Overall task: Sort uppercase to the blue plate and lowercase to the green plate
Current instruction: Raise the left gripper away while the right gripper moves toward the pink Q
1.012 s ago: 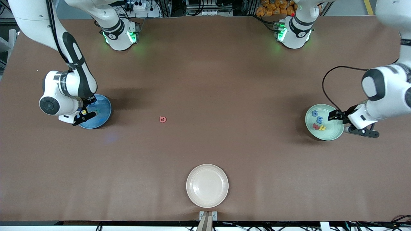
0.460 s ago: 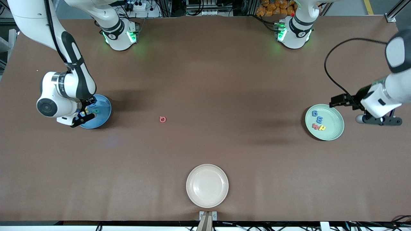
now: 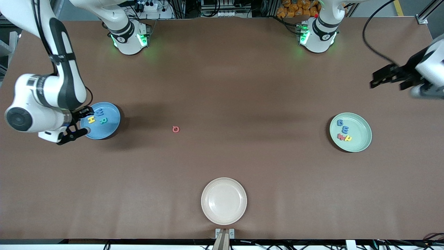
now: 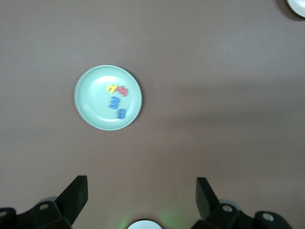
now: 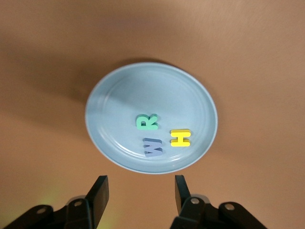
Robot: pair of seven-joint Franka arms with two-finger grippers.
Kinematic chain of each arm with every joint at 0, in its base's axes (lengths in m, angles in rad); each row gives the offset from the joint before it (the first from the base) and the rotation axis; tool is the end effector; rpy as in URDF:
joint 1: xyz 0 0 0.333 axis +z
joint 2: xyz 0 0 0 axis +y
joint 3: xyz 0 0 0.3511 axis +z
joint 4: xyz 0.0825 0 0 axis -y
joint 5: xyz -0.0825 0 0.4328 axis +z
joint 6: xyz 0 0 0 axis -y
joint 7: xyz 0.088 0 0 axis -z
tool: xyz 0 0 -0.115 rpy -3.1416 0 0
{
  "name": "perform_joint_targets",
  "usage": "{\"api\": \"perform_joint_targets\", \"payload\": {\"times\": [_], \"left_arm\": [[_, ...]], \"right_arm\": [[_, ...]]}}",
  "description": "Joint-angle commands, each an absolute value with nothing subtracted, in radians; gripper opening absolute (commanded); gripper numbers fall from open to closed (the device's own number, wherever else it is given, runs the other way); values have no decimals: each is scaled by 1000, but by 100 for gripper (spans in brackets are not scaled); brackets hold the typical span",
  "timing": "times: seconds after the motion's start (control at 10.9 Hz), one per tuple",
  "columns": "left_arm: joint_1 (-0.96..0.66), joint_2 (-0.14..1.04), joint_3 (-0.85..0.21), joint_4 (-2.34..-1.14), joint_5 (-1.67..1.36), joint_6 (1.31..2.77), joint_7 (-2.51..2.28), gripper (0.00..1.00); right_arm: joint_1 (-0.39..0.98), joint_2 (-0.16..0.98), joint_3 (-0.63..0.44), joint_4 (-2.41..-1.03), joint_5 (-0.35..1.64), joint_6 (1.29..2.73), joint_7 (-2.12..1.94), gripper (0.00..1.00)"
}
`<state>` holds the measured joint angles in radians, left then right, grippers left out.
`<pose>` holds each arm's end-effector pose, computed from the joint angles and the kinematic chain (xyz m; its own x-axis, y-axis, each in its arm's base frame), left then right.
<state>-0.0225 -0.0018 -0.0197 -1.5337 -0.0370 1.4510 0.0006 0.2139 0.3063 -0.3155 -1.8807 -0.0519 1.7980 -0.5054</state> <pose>0.5888 -0.0295 0.6619 0.9956 -0.0471 -0.0807 -0.0442 -0.9983 0.0370 0.6206 -0.0598 0.3297 0.8371 0.3877 -0.3859 0.3974 -0.9158 -0.0581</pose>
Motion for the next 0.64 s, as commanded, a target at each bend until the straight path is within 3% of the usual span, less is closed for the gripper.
{"api": "perform_joint_targets", "payload": {"times": [0.0,0.28,0.55], "left_arm": [[-18,5,-43,-1456,32,1399,-11,100],[-20,2,-37,-1454,54,1401,-17,100],[-24,3,-28,-1440,52,1449,-15,100]], "right_arm": [[215,262,-305,-1807,-37,1715,-465,64],[219,255,-275,-1701,-37,1623,-409,66],[218,216,-148,-1687,-37,1588,-214,70]]}}
